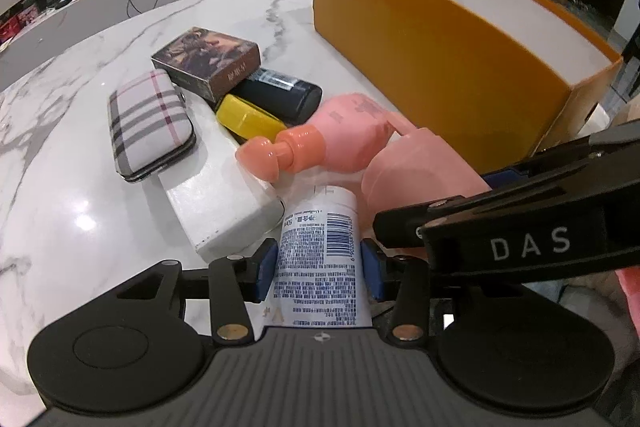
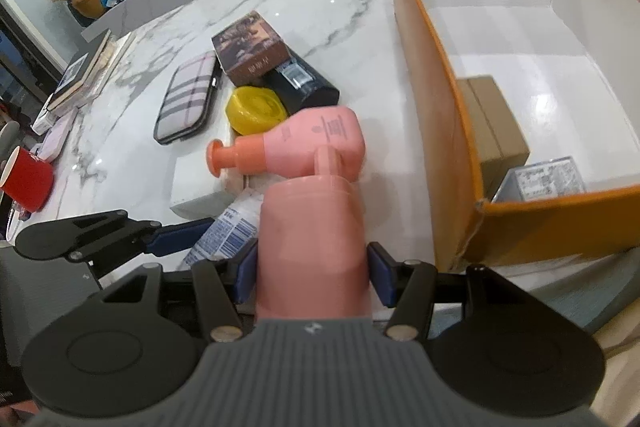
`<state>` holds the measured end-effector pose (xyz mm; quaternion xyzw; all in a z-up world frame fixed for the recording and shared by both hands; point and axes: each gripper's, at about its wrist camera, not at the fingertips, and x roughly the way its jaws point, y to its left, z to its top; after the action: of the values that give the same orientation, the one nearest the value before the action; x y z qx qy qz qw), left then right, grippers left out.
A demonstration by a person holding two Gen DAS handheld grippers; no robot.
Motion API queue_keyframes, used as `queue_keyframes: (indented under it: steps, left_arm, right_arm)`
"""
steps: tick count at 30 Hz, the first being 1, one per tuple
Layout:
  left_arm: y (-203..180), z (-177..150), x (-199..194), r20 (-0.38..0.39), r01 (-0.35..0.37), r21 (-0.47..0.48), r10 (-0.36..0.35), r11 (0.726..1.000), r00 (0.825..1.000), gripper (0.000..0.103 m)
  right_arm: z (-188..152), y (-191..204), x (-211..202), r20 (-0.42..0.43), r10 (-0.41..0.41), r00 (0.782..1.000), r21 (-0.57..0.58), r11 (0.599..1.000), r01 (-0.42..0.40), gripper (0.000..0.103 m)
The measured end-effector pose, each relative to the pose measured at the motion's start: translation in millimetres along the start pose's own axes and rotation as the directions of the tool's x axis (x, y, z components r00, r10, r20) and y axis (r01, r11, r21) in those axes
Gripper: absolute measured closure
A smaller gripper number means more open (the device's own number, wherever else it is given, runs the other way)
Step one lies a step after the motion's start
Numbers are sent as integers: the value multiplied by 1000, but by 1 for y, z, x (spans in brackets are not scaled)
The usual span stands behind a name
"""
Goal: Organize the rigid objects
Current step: 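Close the left tool around the white Vaseline lotion tube, then carry the tube into the orange box and open the left tool while the right tool carries the pink bottle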
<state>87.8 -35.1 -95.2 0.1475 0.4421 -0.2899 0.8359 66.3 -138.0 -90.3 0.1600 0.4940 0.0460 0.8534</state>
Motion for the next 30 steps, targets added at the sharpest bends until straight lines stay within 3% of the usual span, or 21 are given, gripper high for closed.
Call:
queue_keyframes:
  steps: [16,23,30]
  left_arm:
    - [7,7,-39,64,-24,-51,27,998,998,52]
    - [-2,29,-66,143,-17,-32,21,999,990,52]
    - [-13,62,-82,214,-10,-14,13,1000,977,52]
  right_arm:
    - [1,7,-50,103,51,993,-60,997,-45,46]
    - [9,4,-83,183,70,981,-71,996,-58,46]
    - [25,-22,-113,247,59,967,-29,998,-54,46]
